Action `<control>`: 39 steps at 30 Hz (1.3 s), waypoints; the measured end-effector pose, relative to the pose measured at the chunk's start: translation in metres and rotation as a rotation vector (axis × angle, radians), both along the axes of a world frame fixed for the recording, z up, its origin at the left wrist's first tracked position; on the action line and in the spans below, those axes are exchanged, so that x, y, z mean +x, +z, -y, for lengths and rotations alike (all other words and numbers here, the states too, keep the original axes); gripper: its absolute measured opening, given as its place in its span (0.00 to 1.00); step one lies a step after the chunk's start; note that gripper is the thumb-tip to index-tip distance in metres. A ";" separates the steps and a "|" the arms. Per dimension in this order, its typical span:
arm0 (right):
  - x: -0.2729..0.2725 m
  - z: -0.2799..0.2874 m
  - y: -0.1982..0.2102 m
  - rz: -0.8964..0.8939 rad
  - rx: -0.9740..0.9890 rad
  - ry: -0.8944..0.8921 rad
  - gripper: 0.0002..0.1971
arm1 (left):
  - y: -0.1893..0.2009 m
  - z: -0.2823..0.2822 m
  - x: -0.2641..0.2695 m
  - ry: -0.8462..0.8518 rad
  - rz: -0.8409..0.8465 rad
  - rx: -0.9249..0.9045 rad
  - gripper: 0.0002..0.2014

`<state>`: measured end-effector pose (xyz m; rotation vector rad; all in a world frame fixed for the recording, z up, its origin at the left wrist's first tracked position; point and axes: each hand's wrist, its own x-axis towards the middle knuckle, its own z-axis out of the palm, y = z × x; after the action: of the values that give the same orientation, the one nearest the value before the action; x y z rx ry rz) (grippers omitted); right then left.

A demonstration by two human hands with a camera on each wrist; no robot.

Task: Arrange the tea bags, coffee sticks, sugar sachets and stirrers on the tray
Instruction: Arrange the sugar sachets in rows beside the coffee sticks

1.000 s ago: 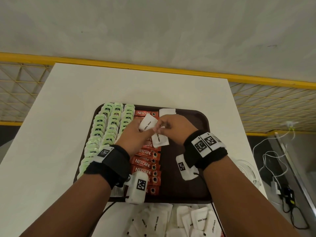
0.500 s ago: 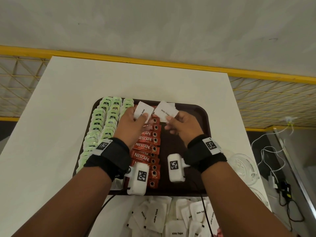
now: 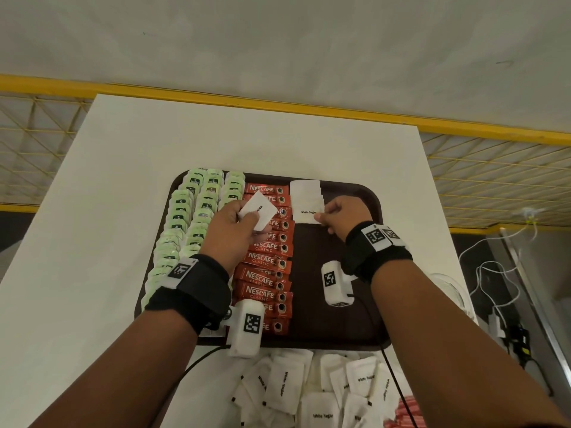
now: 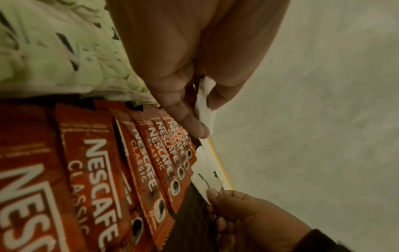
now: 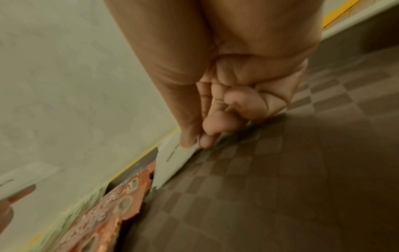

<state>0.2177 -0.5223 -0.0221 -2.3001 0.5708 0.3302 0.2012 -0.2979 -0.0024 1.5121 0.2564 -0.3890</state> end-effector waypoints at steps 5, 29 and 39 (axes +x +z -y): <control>0.003 -0.001 -0.003 -0.040 -0.075 -0.019 0.14 | 0.002 0.000 -0.003 -0.078 -0.022 -0.017 0.11; -0.040 -0.028 0.034 0.143 0.546 0.034 0.08 | 0.004 0.016 -0.015 -0.208 0.219 0.218 0.03; -0.039 -0.012 0.007 0.050 0.254 -0.096 0.08 | -0.005 0.002 -0.023 -0.249 0.195 0.296 0.06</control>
<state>0.1785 -0.5100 -0.0151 -2.0249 0.5775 0.2813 0.1780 -0.2999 -0.0070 1.8686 -0.0324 -0.4091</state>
